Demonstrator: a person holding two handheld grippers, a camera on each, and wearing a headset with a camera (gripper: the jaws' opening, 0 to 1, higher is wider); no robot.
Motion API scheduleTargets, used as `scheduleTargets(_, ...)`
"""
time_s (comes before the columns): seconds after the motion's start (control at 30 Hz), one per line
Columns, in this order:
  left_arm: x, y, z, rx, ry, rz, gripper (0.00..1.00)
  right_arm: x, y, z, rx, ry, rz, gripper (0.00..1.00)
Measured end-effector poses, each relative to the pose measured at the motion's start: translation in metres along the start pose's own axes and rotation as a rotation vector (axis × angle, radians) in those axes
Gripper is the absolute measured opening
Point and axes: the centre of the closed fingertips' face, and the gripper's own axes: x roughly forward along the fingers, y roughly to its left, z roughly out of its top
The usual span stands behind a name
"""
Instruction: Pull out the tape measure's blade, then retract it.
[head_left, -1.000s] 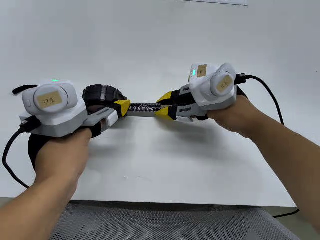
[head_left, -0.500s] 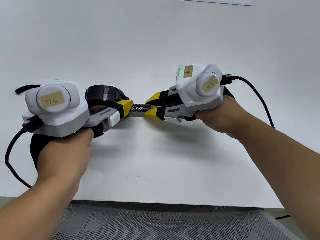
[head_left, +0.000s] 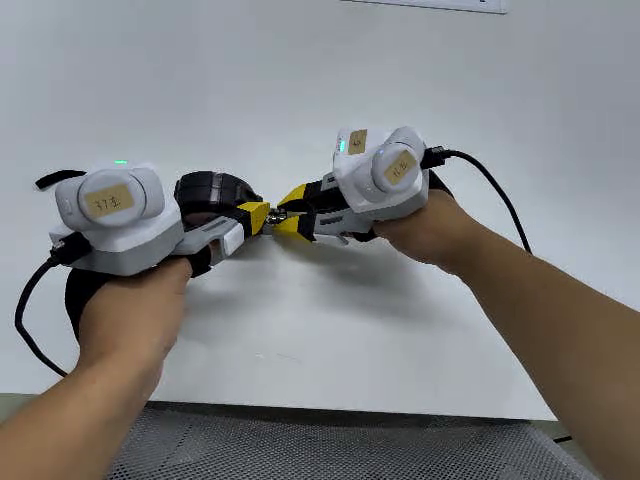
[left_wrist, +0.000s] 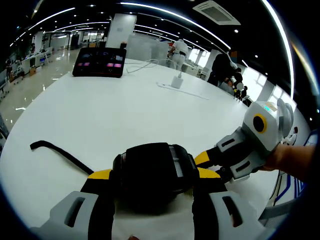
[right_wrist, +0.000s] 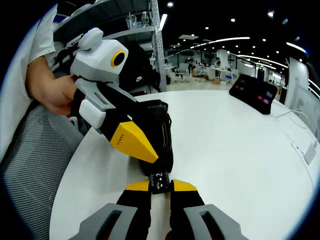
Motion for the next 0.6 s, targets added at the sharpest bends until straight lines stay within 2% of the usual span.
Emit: scheduleTargets(0.6,-0.0005,-0.0003,0.0004,-0.003,-0.005,0.0,0.59,0.0062,0.0026,0.0048,0.009,-0.008,0.001,0.11)
